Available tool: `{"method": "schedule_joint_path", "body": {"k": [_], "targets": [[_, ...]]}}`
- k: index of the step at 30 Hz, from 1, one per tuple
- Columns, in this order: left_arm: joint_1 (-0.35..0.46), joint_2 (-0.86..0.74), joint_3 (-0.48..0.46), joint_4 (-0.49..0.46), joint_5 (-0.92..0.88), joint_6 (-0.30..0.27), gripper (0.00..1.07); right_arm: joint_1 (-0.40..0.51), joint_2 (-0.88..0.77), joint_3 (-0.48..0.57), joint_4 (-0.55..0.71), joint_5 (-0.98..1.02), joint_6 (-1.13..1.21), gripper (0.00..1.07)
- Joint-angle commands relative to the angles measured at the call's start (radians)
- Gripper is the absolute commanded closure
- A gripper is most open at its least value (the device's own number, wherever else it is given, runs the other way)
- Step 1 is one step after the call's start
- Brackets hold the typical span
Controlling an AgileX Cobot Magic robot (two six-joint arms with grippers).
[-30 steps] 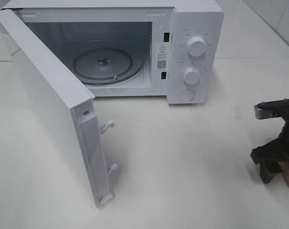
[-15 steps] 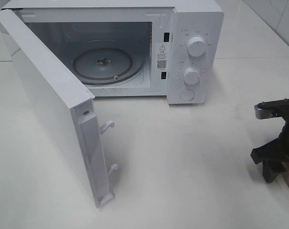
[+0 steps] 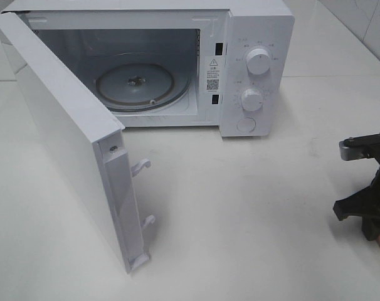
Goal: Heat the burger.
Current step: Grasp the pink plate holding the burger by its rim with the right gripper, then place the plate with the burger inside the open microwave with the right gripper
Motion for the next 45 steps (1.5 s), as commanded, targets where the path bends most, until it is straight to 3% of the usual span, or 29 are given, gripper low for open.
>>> {"method": "schedule_joint_path", "body": {"k": [1,2,3,4,15,35,45], "targets": [[-0.002,-0.015,0.000,-0.002,-0.014,-0.003,0.07,-0.006,0.013,0.017,0.013,0.020,0.005,0.98],[-0.002,-0.015,0.000,-0.002,-0.014,-0.003,0.07,-0.006,0.013,0.017,0.013,0.020,0.005,0.98],[-0.002,-0.015,0.000,-0.002,-0.014,-0.003,0.07,-0.005,0.013,0.017,0.013,0.021,0.005,1.06],[-0.002,-0.015,0.000,-0.002,-0.014,-0.003,0.07,-0.005,0.013,0.017,0.013,0.021,0.002,1.07],[-0.002,-0.015,0.000,-0.002,-0.014,-0.003,0.07,-0.002,-0.008,0.017,-0.047,0.061,0.070,1.07],[-0.002,-0.015,0.000,-0.002,-0.014,-0.003,0.07,0.241,-0.124,0.017,-0.326,0.242,0.343,1.07],[-0.002,-0.015,0.000,-0.002,-0.014,-0.003,0.07,0.347,-0.149,0.019,-0.351,0.323,0.357,1.07]]}}
